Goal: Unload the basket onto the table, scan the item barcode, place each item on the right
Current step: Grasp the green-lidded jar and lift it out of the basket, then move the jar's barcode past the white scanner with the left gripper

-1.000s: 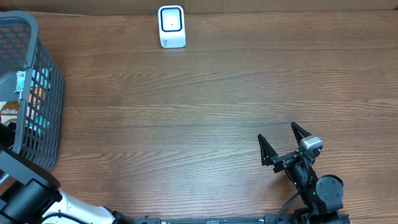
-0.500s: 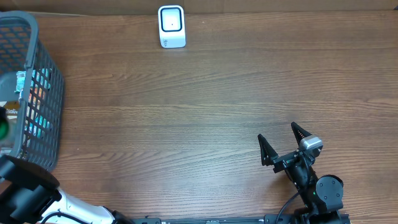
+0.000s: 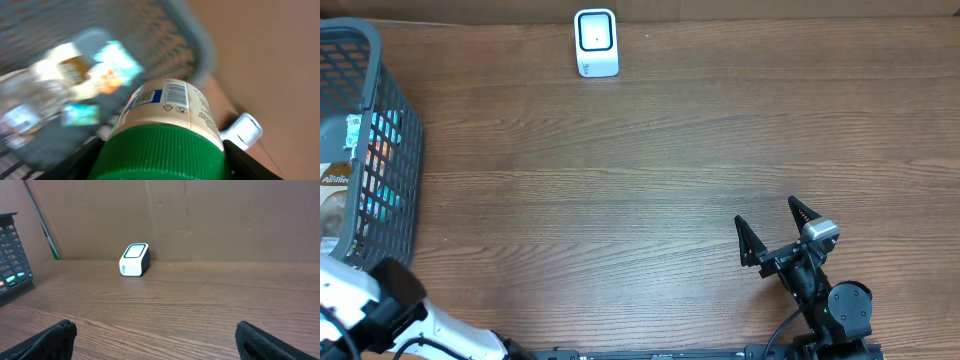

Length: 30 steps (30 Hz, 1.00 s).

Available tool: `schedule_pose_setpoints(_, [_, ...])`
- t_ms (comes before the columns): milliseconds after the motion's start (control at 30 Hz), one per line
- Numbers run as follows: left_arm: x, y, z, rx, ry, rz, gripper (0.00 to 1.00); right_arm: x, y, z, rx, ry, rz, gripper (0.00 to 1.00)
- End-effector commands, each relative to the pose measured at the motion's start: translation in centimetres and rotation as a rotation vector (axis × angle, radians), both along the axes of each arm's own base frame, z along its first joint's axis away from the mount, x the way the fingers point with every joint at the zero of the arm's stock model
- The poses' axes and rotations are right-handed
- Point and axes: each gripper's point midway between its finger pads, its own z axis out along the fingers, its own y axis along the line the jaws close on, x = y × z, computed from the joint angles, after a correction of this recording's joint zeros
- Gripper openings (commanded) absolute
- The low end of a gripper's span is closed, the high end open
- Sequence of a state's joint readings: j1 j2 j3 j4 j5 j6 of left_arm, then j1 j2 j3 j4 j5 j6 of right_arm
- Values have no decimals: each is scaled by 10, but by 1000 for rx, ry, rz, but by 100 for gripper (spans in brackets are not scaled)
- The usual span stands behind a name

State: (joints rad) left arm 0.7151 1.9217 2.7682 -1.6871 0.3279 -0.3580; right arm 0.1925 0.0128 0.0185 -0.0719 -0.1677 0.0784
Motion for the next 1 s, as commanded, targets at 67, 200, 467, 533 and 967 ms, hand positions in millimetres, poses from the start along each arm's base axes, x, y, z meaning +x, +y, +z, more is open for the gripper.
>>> schedule_pose_setpoints(67, [17, -110, 42, 82, -117, -335, 36, 0, 0, -2, 6, -1, -3, 100])
schedule_pose_setpoints(200, [34, -173, 30, 124, -65, -504, 36, 0, 0, -2, 6, -1, -3, 100])
schedule_pose_setpoints(467, [44, -272, -51, 196, 233, -731, 36, 0, 0, -2, 6, -1, -3, 100])
schedule_pose_setpoints(533, [42, -292, -78, 195, 325, -779, 36, 0, 0, -2, 6, -1, -3, 100])
schedule_pose_setpoints(967, [42, -383, -263, 89, 779, -975, 37, 0, 0, -2, 6, -1, -3, 100])
